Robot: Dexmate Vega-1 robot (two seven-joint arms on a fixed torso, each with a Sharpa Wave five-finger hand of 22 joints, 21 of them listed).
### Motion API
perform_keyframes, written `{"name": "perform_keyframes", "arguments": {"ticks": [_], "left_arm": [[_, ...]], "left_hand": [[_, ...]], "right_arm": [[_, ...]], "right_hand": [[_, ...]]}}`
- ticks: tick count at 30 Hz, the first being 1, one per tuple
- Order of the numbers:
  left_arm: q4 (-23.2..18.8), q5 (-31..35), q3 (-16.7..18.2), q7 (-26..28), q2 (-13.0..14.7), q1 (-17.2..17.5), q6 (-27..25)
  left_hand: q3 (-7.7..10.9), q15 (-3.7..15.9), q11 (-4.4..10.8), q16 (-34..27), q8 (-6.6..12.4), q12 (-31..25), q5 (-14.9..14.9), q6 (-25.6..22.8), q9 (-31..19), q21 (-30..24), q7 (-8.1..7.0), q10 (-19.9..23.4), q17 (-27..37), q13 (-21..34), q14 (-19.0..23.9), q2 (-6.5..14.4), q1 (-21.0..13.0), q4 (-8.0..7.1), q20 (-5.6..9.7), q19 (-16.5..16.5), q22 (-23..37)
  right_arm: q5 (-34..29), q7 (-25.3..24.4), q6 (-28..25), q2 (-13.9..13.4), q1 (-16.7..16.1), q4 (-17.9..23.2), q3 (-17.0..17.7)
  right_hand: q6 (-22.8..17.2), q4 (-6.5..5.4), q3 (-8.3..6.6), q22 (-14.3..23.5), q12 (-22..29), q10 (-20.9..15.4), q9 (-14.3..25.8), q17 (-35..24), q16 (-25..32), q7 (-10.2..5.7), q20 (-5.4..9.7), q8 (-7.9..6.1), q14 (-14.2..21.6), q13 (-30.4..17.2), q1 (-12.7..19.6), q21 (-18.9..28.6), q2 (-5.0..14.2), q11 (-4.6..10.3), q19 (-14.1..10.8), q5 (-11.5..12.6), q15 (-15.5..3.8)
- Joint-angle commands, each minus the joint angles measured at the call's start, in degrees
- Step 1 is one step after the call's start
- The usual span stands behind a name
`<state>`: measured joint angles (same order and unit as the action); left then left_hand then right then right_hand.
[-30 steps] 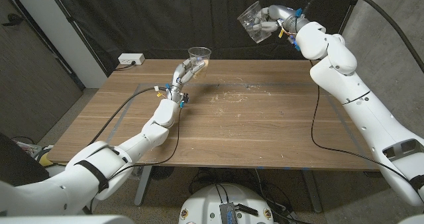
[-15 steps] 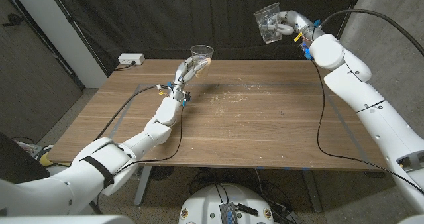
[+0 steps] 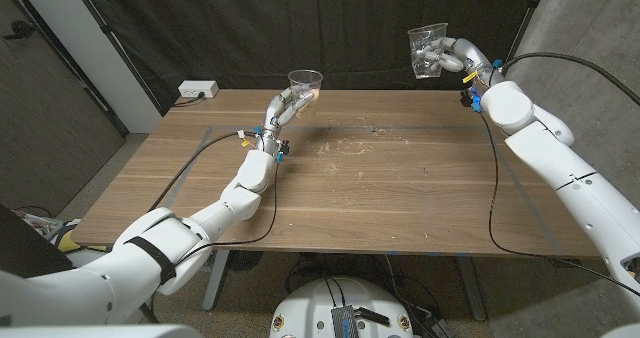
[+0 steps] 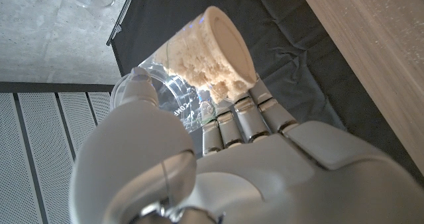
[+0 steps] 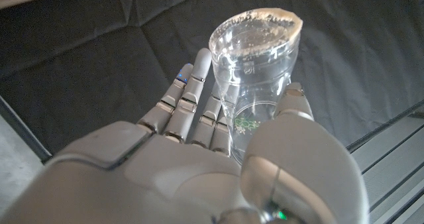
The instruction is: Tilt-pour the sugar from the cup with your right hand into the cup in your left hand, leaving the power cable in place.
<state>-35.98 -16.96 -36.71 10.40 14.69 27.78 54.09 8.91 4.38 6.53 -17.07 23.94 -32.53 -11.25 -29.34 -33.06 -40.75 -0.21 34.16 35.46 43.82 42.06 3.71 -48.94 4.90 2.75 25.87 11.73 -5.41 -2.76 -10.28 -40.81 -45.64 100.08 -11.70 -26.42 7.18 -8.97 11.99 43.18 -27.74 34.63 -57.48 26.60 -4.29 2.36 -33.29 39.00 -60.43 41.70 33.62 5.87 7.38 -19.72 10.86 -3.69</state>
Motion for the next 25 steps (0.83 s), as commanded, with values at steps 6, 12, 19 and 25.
{"name": "perform_keyframes", "arguments": {"ticks": [6,12,19,25], "left_arm": [[-1.7,-0.8,1.0,-0.8,0.6,1.2,-1.7],[1.8,-1.8,1.1,-3.3,-1.1,-0.4,-0.7],[5.4,-2.5,1.7,-6.2,-2.7,-2.0,0.5],[5.8,-2.5,2.2,-7.0,-3.3,-2.1,0.5]], "left_hand": [[-0.2,4.77,0.85,0.4,0.0,0.3,-0.2,-0.2,-0.3,-0.5,-0.01,0.6,0.3,0.3,0.0,0.1,-0.2,0.05,1.44,-0.1,0.1],[-0.19,4.73,0.69,0.5,-0.06,0.4,-0.2,0.0,-0.4,-0.5,0.22,0.5,0.3,0.3,-0.1,0.3,-0.3,0.0,1.25,-0.4,0.1],[-0.38,4.85,0.91,0.4,0.05,0.4,-0.2,-0.5,-0.4,-0.7,-0.1,0.8,0.4,0.3,0.3,0.1,-0.2,0.0,1.59,-0.1,0.1],[-0.43,4.84,0.85,0.5,-0.07,0.5,-0.2,-0.4,-0.3,-0.7,0.02,0.8,0.4,0.2,0.1,0.1,-0.1,-0.07,1.48,-0.3,0.0]], "right_arm": [[11.8,-9.3,18.7,0.8,-2.1,-14.2,-1.6],[14.0,-9.9,23.2,2.7,-1.2,-20.3,-3.5],[15.1,-10.6,25.7,3.7,-0.5,-24.1,-5.3],[16.4,-10.3,25.8,3.6,0.3,-25.1,-6.0]], "right_hand": [[-0.5,-0.21,0.09,-0.1,-0.8,0.7,-0.1,0.9,-1.0,-0.69,0.16,0.3,0.2,0.4,-1.2,-0.5,-0.07,-0.65,0.5,-0.2,-9.41],[-0.5,-0.18,0.02,-0.1,-0.9,0.5,-0.1,1.0,-1.2,-0.72,0.15,0.33,0.6,0.7,-1.2,-0.5,-0.03,-0.56,0.5,-0.3,-9.41],[-0.7,-0.21,-0.02,-0.1,-0.9,0.4,-0.3,1.2,-1.5,-0.74,0.13,0.35,0.7,0.6,-1.3,-0.6,0.02,-0.71,0.6,-0.3,-9.41],[-0.9,-0.24,-0.07,-0.1,-0.9,0.3,-0.4,1.2,-1.8,-0.74,0.01,0.3,0.9,0.7,-1.4,-0.7,0.11,-0.7,0.7,-0.3,-9.41]]}}
